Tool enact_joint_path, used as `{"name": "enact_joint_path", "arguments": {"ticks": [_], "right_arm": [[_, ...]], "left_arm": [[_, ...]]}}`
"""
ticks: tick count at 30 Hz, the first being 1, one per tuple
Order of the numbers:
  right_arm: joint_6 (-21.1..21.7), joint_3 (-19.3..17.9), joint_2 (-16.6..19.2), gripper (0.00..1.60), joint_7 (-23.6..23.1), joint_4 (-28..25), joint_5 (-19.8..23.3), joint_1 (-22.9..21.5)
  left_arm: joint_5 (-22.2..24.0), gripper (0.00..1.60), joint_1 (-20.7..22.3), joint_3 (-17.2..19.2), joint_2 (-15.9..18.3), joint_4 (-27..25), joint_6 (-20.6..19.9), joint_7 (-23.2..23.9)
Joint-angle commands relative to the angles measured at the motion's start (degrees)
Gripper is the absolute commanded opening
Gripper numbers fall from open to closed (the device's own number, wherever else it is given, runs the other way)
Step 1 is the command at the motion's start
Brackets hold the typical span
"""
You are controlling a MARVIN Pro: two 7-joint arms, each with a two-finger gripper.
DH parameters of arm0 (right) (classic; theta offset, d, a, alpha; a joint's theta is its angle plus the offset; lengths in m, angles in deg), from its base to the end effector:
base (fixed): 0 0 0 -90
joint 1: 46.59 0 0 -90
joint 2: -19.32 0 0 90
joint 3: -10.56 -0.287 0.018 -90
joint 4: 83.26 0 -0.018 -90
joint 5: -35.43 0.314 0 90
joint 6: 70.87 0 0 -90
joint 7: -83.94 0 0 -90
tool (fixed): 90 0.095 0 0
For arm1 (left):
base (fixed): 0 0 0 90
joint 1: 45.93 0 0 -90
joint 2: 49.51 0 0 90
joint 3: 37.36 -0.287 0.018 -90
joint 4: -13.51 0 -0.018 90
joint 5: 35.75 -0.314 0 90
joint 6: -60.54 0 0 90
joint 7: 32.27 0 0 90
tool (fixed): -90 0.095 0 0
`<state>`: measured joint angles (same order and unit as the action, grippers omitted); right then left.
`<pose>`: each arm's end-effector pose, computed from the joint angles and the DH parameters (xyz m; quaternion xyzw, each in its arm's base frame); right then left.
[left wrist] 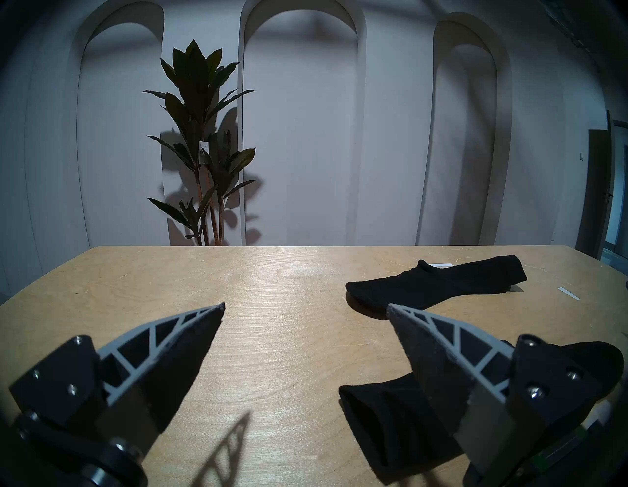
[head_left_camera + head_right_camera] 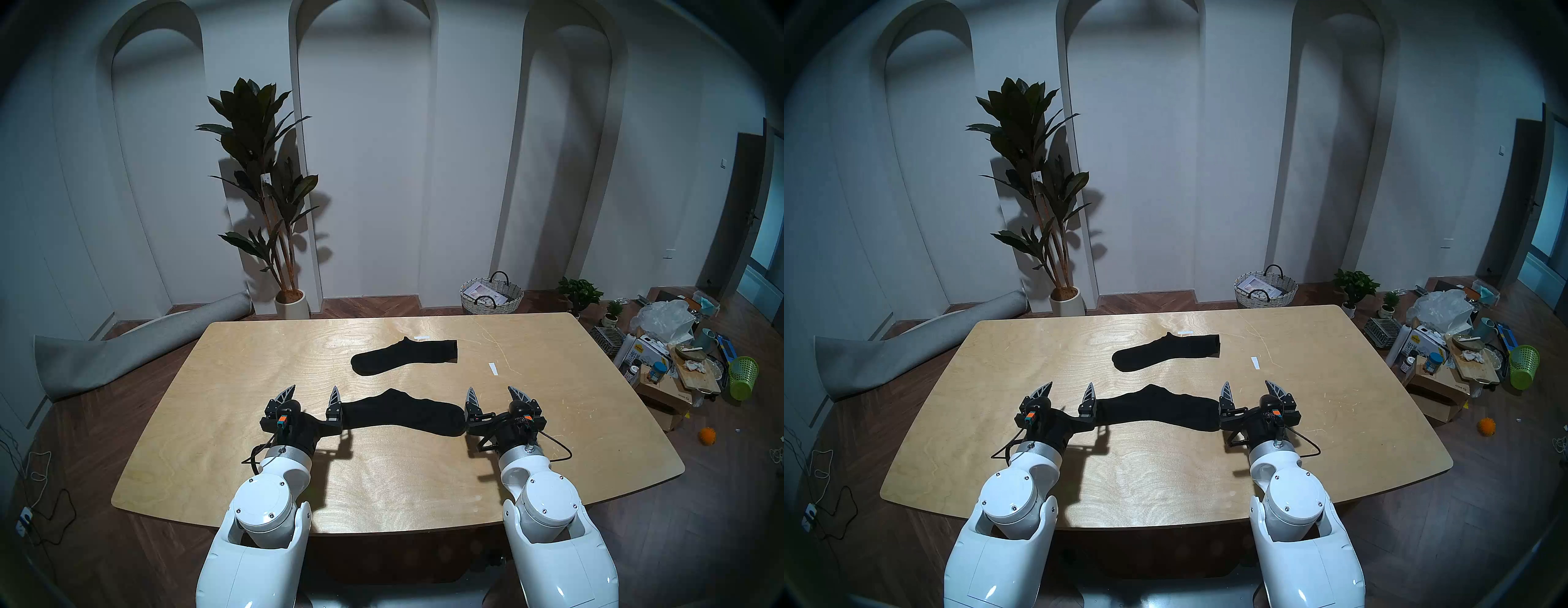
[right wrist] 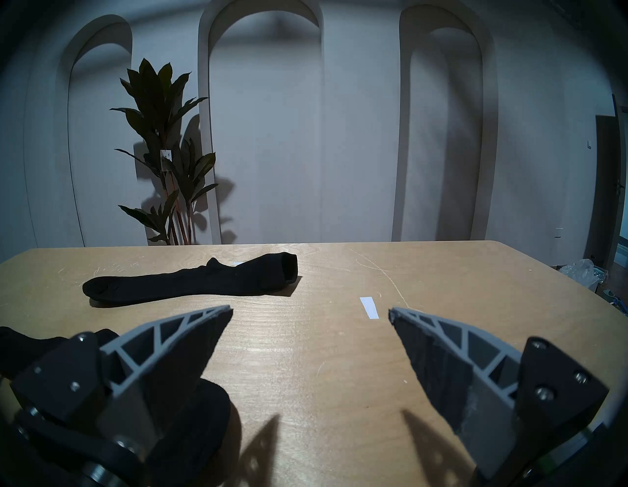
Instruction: Fold socks in half once and place them neatly on the table
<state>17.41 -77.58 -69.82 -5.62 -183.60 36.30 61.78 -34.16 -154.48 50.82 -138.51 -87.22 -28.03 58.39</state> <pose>0.3292 0.0095 -0.3503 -0.7451 -0.0062 -0.6669 0.0124 0.3285 -0.0105 -0.3490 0.7454 -0.0087 0.6662 0.0228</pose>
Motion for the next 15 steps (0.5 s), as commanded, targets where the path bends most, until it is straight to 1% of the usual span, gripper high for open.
{"name": "enact_joint_path", "arguments": {"ticks": [1,2,8,10,11,12,13,14,15], "right_arm": [[0.9,-2.1,-2.1,1.6,-4.0,-2.5,8.9,0.2],[2.9,-2.2,-2.4,1.6,-3.3,-2.6,14.2,-0.2],[6.0,-4.1,-2.9,1.6,-3.2,-2.5,21.5,-2.5],[7.6,-4.5,-3.4,1.6,-3.3,-3.0,24.7,-3.2],[7.6,-4.5,-3.4,1.6,-3.3,-3.0,24.7,-3.2],[9.0,-4.6,-3.1,1.6,-3.6,-3.8,28.2,-3.7],[9.8,-4.6,-3.2,1.6,-3.5,-4.1,29.7,-3.8],[10.5,-4.4,-3.1,1.6,-3.8,-4.3,31.0,-3.9],[10.5,-4.4,-3.1,1.6,-3.8,-4.3,31.0,-3.9]], "left_arm": [[0.0,1.6,0.2,0.0,0.0,-0.9,0.1,0.0],[0.0,1.6,0.3,0.0,0.0,-0.8,0.2,0.0],[0.7,1.6,0.8,0.1,-0.1,-0.8,0.2,0.4],[0.7,1.6,0.9,0.0,-0.1,-1.0,0.3,0.4],[0.7,1.6,0.9,0.0,-0.1,-1.0,0.3,0.4],[1.0,1.6,1.0,0.0,-0.1,-1.2,0.5,0.5],[1.1,1.6,1.1,0.0,-0.1,-1.3,0.5,0.5],[1.3,1.6,1.1,0.0,-0.2,-1.4,0.6,0.5],[1.3,1.6,1.1,0.0,-0.2,-1.4,0.6,0.5]]}}
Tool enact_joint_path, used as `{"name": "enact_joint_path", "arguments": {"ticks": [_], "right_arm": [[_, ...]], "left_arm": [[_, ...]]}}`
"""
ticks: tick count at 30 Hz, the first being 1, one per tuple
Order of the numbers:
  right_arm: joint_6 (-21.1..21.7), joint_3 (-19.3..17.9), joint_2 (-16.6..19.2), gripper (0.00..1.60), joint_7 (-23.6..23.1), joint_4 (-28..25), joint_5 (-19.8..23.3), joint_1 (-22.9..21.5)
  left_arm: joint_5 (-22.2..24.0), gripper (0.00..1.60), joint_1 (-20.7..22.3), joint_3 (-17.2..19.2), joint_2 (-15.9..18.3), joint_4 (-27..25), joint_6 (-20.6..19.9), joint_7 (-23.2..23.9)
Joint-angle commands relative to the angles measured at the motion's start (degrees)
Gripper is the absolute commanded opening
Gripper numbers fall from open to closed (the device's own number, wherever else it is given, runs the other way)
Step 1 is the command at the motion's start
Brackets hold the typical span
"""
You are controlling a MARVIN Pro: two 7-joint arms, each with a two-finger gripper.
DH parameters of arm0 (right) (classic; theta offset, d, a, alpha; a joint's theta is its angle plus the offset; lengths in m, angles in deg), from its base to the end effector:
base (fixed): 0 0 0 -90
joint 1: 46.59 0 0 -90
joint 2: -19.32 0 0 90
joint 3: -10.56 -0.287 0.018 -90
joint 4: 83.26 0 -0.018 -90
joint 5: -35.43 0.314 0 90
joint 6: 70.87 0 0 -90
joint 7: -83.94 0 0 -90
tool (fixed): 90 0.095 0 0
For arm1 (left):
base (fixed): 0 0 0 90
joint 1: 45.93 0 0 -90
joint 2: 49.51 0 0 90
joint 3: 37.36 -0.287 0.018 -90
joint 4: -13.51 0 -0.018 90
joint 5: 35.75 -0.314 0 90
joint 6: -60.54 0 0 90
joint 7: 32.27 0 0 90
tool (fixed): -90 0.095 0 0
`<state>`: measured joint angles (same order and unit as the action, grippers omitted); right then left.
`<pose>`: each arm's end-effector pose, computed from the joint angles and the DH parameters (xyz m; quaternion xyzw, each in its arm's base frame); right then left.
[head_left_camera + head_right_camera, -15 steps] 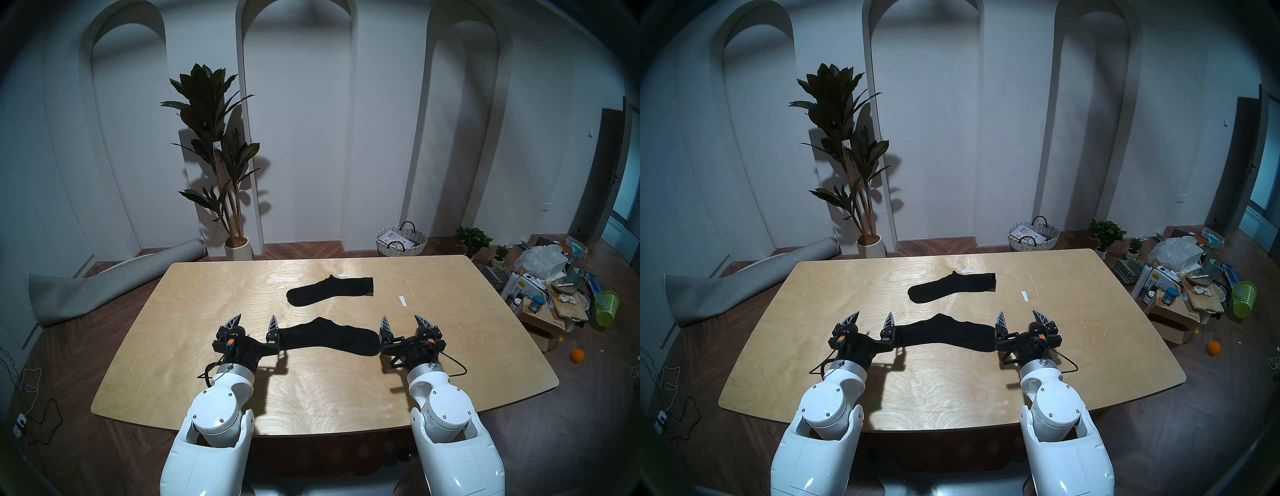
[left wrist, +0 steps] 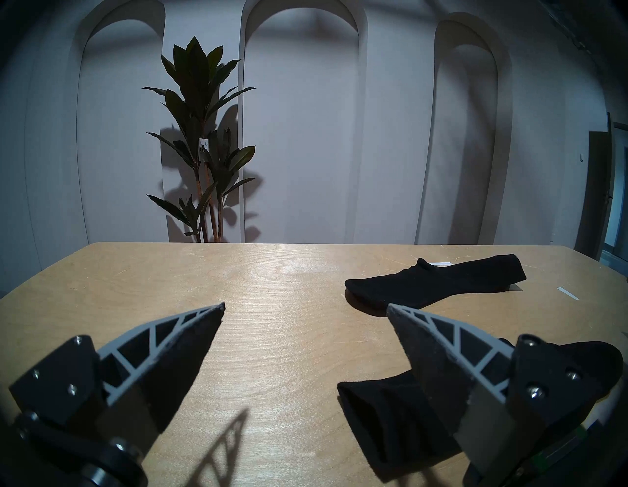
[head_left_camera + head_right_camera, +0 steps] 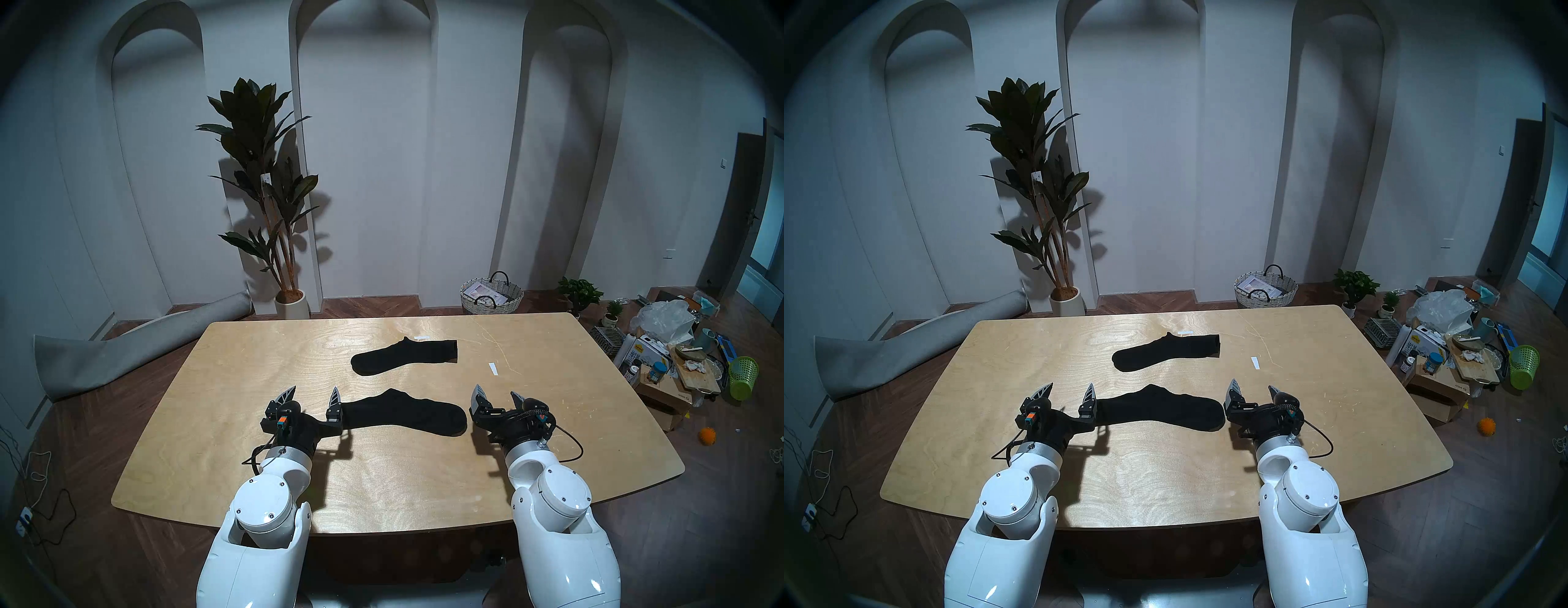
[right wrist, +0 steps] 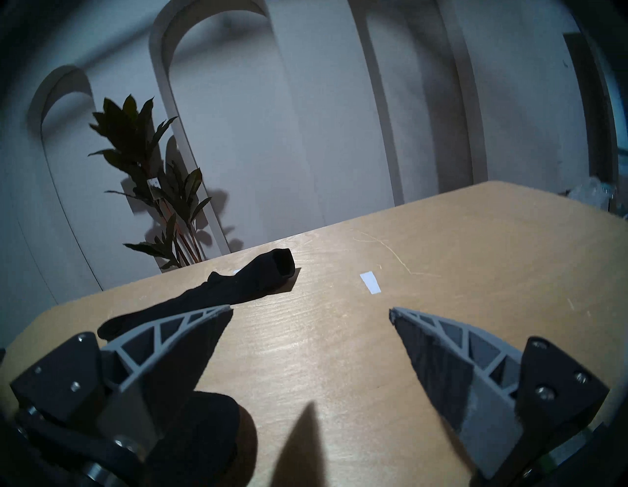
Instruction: Fold socks in half once and place them neatly on the table
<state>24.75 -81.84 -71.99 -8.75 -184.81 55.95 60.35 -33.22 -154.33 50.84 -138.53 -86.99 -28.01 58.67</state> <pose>0.3378 -0.0050 -0.3433 -0.7528 0.1317 -0.6311 0.1329 0.3291 -0.0108 -0.3497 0.7457 -0.0039 0.6656 0.0298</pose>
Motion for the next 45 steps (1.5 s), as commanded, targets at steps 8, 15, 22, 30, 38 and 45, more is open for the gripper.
{"name": "enact_joint_path", "arguments": {"ticks": [8,15,22,30,38,45], "right_arm": [[11.9,1.6,-0.7,1.6,-3.1,-8.0,22.6,-2.9],[9.9,3.2,4.5,1.6,-7.2,-9.9,17.4,-2.6],[14.8,2.3,0.4,1.6,-1.6,-10.0,29.1,-2.8],[16.1,2.8,0.2,1.6,1.5,-8.5,36.9,-4.4],[16.7,2.1,-0.2,1.6,7.3,-7.5,49.9,-6.1],[16.3,2.1,-0.5,1.6,12.1,-7.1,58.9,-7.1]], "left_arm": [[2.6,1.6,0.7,0.4,-0.3,-3.2,1.1,1.2],[3.9,1.6,-0.1,1.4,0.1,-5.3,1.1,2.0],[3.9,1.6,0.0,1.6,0.3,-5.5,0.7,2.2],[4.4,1.6,0.3,1.7,0.2,-4.6,0.6,2.3],[4.9,1.6,0.5,1.8,0.3,-4.3,0.6,2.4],[5.3,1.6,0.8,2.1,0.5,-4.6,0.7,2.3]]}}
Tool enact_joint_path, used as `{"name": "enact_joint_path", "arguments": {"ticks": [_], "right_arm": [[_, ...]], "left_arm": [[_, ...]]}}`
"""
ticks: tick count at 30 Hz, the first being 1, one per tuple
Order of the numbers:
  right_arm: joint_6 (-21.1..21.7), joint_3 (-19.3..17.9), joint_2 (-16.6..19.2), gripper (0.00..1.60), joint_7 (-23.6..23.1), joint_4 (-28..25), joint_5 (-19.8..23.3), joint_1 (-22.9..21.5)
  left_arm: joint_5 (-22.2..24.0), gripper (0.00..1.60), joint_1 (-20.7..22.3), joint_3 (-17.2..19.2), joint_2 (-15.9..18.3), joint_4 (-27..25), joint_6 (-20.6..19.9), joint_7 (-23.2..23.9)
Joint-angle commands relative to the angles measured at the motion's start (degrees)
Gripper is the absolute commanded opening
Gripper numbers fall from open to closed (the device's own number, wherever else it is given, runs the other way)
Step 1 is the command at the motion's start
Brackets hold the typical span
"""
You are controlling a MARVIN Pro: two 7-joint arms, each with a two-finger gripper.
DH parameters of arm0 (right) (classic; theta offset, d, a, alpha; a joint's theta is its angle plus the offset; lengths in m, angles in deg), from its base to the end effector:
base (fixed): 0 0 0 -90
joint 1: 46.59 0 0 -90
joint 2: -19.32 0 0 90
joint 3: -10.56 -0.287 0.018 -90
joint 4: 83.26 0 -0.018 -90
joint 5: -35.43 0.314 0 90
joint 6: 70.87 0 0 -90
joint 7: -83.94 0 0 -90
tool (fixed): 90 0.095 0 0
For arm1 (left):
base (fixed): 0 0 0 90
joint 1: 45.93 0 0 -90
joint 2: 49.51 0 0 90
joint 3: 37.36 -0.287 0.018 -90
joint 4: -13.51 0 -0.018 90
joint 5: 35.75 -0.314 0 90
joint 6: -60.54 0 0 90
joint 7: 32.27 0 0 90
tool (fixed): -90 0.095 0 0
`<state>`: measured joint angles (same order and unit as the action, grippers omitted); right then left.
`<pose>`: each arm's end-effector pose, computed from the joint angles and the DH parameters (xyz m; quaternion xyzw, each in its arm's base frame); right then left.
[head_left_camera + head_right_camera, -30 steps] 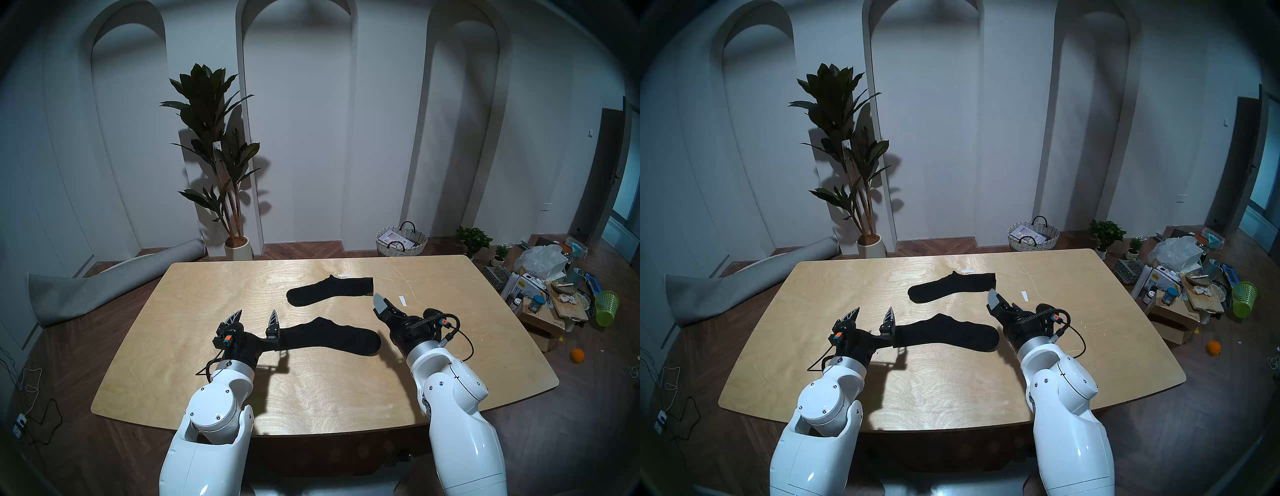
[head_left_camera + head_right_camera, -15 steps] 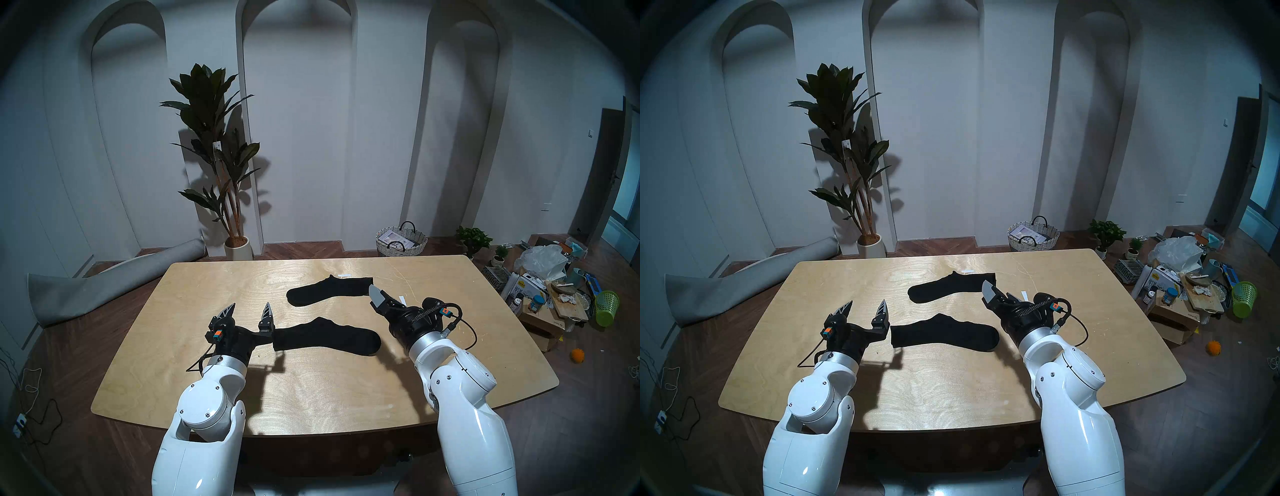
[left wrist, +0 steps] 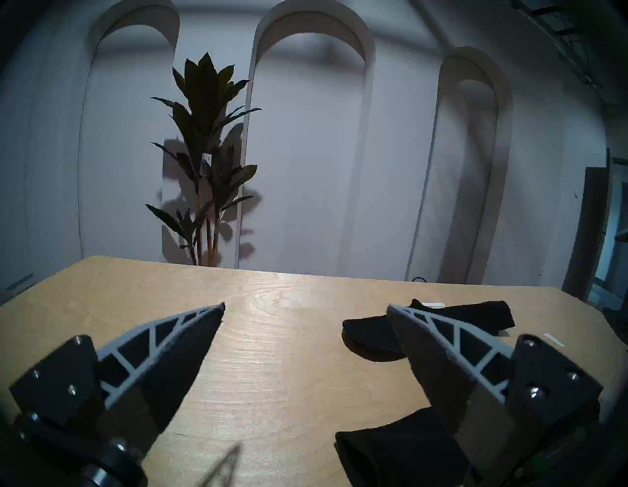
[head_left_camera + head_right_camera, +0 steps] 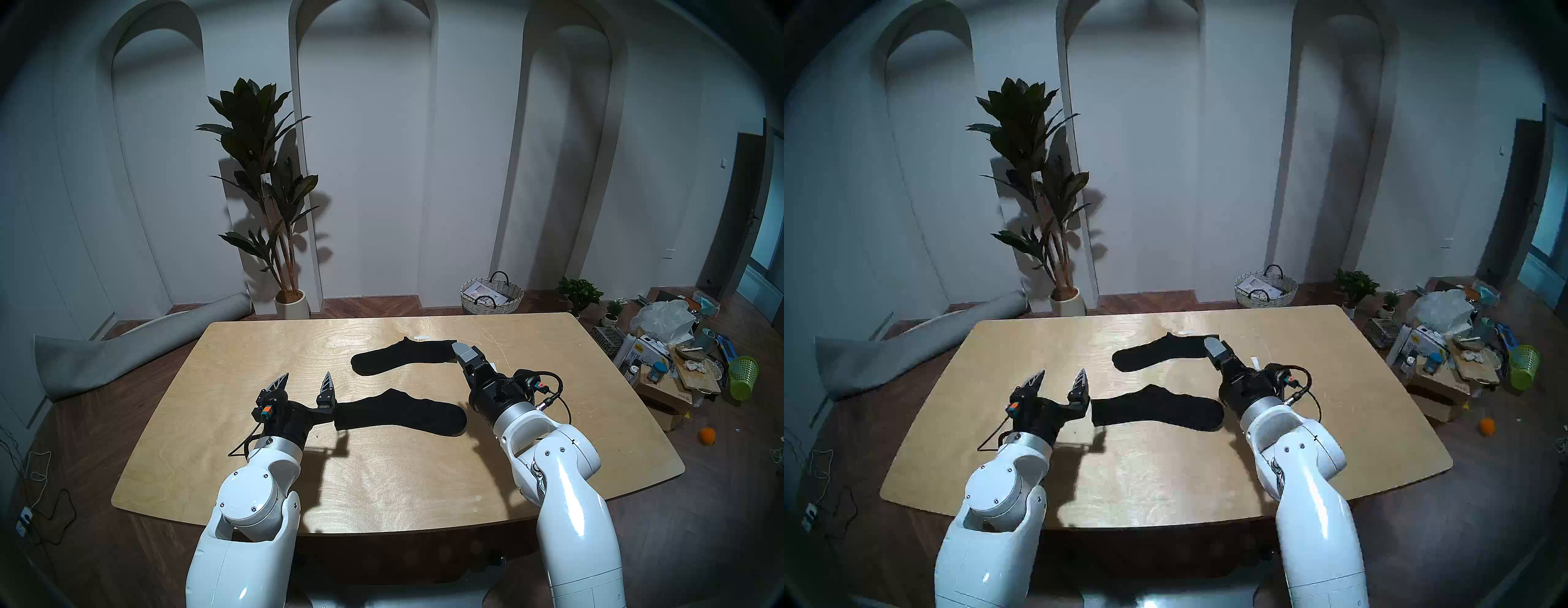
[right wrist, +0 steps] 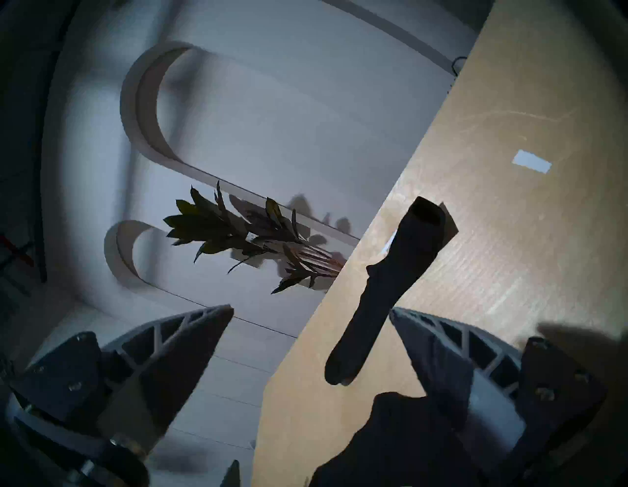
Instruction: Fold socks in half once and place them neatly on the table
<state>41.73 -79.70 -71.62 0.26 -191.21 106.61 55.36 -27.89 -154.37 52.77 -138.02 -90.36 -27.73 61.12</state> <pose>0.3615 0.0324 -0.2815 -0.6738 0.3297 -0.4682 0.4670 0.3326 0.0011 -0.3249 0.7219 0.0197 0.6891 0.0600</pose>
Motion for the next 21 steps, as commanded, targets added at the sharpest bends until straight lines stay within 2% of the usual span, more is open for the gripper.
{"name": "enact_joint_path", "arguments": {"ticks": [1,2,5,10,11,13,14,15,19,21], "right_arm": [[-0.9,-0.1,-0.9,1.6,4.3,-0.6,10.2,-2.3],[-1.2,0.0,-0.9,1.6,6.1,-0.5,13.4,-2.7],[-1.8,0.0,-0.9,1.6,8.0,-0.5,16.3,-3.0],[-6.4,0.4,-0.8,1.6,12.7,-0.2,23.2,-5.1],[-8.9,0.7,-0.8,1.6,15.1,-0.1,25.6,-6.2],[-9.4,0.6,-0.8,1.6,16.2,0.0,27.2,-6.9],[-11.8,0.9,-0.9,1.6,17.3,-0.1,27.6,-7.7],[-11.4,0.7,-0.8,1.6,18.4,0.0,28.3,-8.4],[-15.2,0.4,-0.9,1.6,22.6,-0.4,30.0,-10.6],[-18.5,0.4,-1.0,1.6,25.6,0.1,29.8,-12.8]], "left_arm": [[0.1,1.6,0.9,0.3,0.0,-1.3,0.4,-0.1],[0.3,1.6,1.0,0.4,0.0,-1.4,0.4,-0.1],[0.4,1.6,1.1,0.4,0.1,-1.5,0.4,-0.1],[0.6,1.6,1.3,0.3,0.0,-1.6,0.4,0.0],[0.7,1.6,1.2,0.1,0.0,-1.6,0.3,0.0],[0.7,1.6,1.2,0.0,0.0,-1.6,0.3,0.0],[0.7,1.6,1.1,0.0,-0.1,-1.6,0.3,0.0],[0.8,1.6,1.1,-0.1,-0.1,-1.6,0.3,-0.1],[0.8,1.6,1.0,-0.2,-0.2,-1.7,0.2,-0.2],[0.8,1.6,0.9,-0.4,-0.3,-1.9,0.2,-0.3]]}}
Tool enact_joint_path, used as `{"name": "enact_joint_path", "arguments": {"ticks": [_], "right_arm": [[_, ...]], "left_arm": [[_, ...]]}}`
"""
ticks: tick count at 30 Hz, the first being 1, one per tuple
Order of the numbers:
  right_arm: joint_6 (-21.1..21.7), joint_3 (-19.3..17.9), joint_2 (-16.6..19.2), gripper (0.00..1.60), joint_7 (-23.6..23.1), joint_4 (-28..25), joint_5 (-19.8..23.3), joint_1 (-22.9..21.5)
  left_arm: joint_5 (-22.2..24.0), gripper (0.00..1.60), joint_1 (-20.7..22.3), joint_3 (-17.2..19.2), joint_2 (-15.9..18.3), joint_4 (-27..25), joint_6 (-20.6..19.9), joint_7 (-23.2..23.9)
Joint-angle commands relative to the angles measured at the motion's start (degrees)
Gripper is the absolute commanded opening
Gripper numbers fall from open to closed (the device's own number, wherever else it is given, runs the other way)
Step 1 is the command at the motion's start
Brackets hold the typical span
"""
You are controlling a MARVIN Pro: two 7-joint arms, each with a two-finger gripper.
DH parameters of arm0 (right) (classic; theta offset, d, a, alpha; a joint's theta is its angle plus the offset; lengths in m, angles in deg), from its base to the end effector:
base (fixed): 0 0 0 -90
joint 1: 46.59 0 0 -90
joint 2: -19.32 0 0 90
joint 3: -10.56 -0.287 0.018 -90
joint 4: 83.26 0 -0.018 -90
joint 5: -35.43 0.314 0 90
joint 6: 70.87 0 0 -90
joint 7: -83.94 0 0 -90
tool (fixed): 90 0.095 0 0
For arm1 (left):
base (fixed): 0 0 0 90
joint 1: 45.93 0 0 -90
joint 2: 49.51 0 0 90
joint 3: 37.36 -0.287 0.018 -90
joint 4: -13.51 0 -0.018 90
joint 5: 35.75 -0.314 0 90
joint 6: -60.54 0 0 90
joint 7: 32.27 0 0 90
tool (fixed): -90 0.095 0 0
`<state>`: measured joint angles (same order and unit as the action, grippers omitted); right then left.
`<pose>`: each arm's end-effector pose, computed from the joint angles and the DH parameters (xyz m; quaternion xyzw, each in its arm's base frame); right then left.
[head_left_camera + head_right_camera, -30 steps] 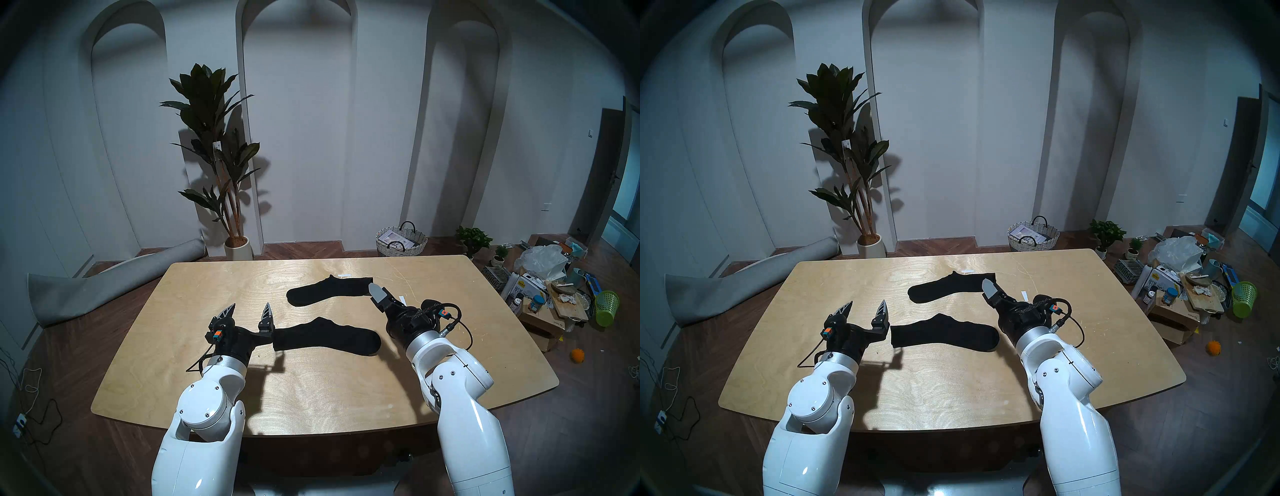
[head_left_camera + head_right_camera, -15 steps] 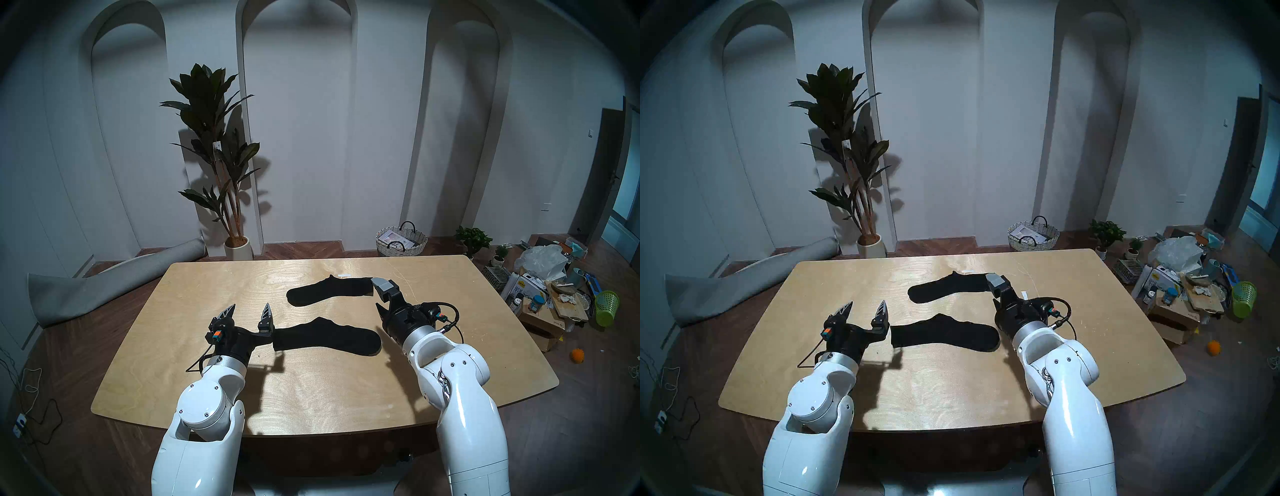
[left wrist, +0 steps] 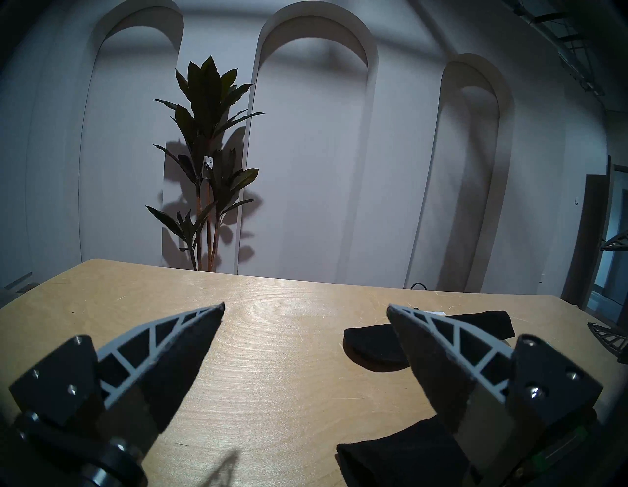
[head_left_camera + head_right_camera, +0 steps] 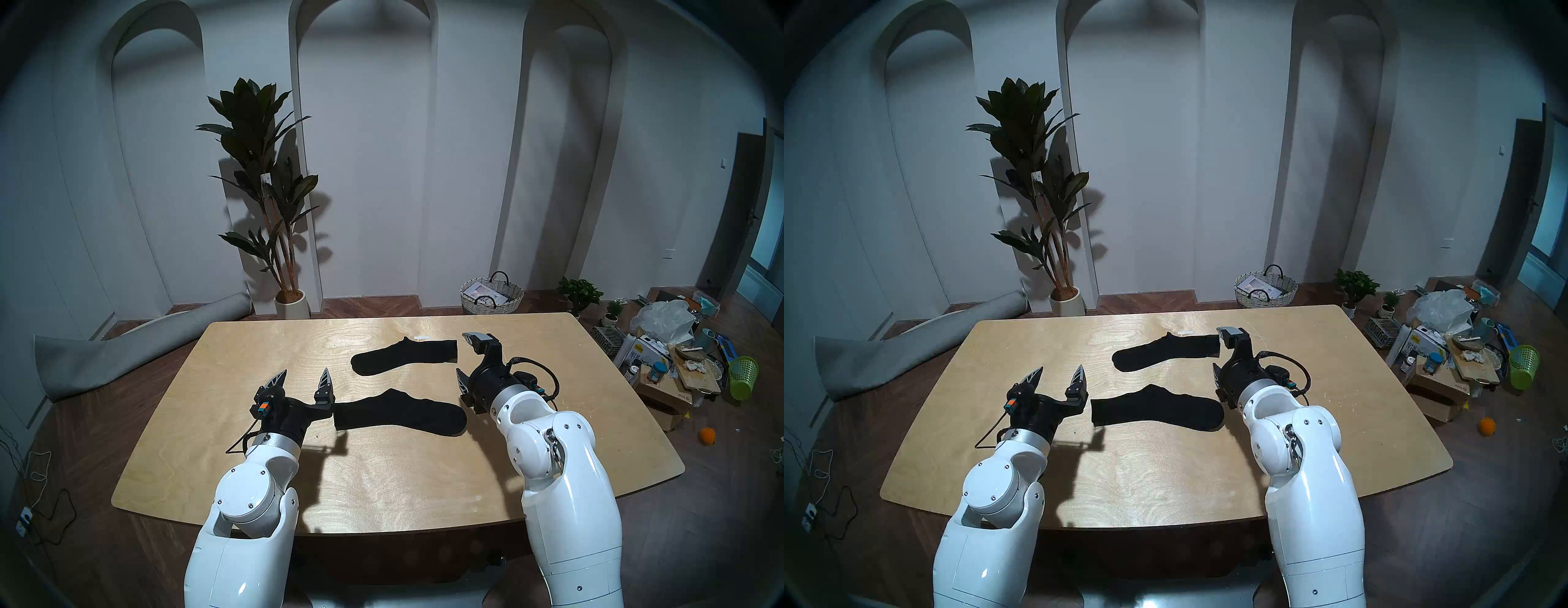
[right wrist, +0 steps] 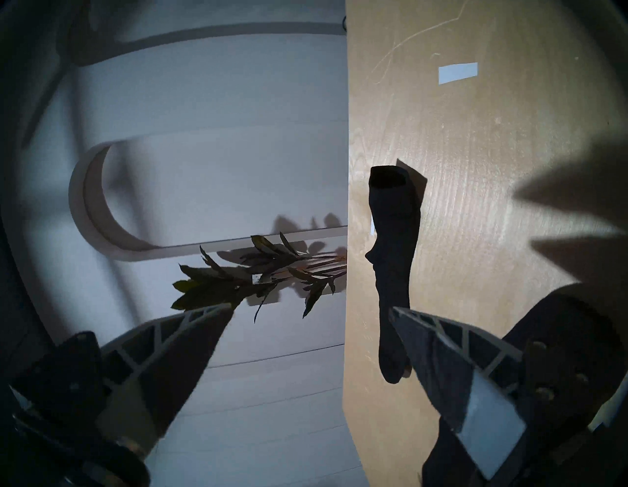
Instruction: Fold socks in half once and place them neatly on the table
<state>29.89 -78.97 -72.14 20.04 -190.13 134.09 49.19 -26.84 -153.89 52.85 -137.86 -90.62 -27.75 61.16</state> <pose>0.3902 0.0312 -0.2660 -0.5842 0.5213 -0.3460 0.5170 0.3356 0.0021 -0.3202 0.7171 0.0250 0.6935 0.0653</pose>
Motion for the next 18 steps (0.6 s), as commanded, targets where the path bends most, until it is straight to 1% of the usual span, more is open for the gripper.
{"name": "enact_joint_path", "arguments": {"ticks": [1,2,3,4,5,6,7,9,10,11,12,13,14,16,18], "right_arm": [[-5.9,-1.0,-0.5,1.6,6.0,-1.8,2.5,-5.5],[-8.6,-0.7,-0.5,1.6,8.1,-0.9,2.2,-7.6],[-10.3,-1.0,-0.5,1.6,10.4,-0.7,2.0,-8.5],[-10.8,-1.1,-0.6,1.6,11.5,-0.7,1.1,-8.6],[-10.8,-1.1,-0.6,1.6,11.5,-0.7,1.1,-8.6],[-11.6,-1.1,-0.7,1.6,12.4,-0.5,1.3,-9.2],[-14.8,-0.6,-1.0,1.6,15.7,0.5,-0.4,-11.1],[-14.4,-0.7,-0.9,1.6,15.7,0.3,-0.5,-10.3],[-17.0,0.0,-1.2,1.6,17.9,1.4,-1.6,-12.0],[-17.0,0.0,-1.2,1.6,17.9,1.4,-1.6,-12.0],[-19.0,0.5,-1.5,1.6,19.1,2.4,-2.1,-13.3],[-18.6,0.6,-1.4,1.6,18.9,2.0,-2.2,-12.6],[-20.6,1.1,-1.7,1.6,20.3,3.3,-3.4,-14.2],[-21.4,1.7,-1.9,1.6,20.8,4.2,-4.1,-14.7],[-22.3,2.5,-2.3,1.6,21.1,6.1,-6.4,-16.1]], "left_arm": [[-0.3,1.6,0.4,-0.5,-0.6,-1.7,0.3,-0.5],[-0.3,1.6,0.4,-0.5,-0.6,-1.8,0.2,-0.5],[-0.3,1.6,0.3,-0.6,-0.8,-1.9,0.2,-0.7],[-0.2,1.6,0.2,-0.6,-1.0,-2.0,0.1,-0.8],[-0.2,1.6,0.2,-0.6,-1.0,-2.0,0.1,-0.8],[-0.2,1.6,0.2,-0.6,-1.0,-2.0,0.1,-0.9],[-0.4,1.6,0.1,-0.8,-1.2,-2.1,0.0,-1.3],[-0.4,1.6,0.0,-0.8,-1.3,-2.2,0.0,-1.4],[-0.5,1.6,0.0,-0.9,-1.4,-2.3,-0.1,-1.8],[-0.5,1.6,0.0,-0.9,-1.4,-2.3,-0.1,-1.8],[-0.6,1.6,-0.1,-1.0,-1.5,-2.3,-0.1,-2.1],[-0.6,1.6,-0.1,-1.1,-1.5,-2.3,-0.1,-2.2],[-0.7,1.6,-0.1,-1.1,-1.7,-2.4,-0.1,-2.6],[-0.8,1.6,-0.1,-1.2,-1.7,-2.4,-0.2,-2.8],[-0.9,1.6,-0.2,-1.3,-1.8,-2.6,-0.2,-3.1]]}}
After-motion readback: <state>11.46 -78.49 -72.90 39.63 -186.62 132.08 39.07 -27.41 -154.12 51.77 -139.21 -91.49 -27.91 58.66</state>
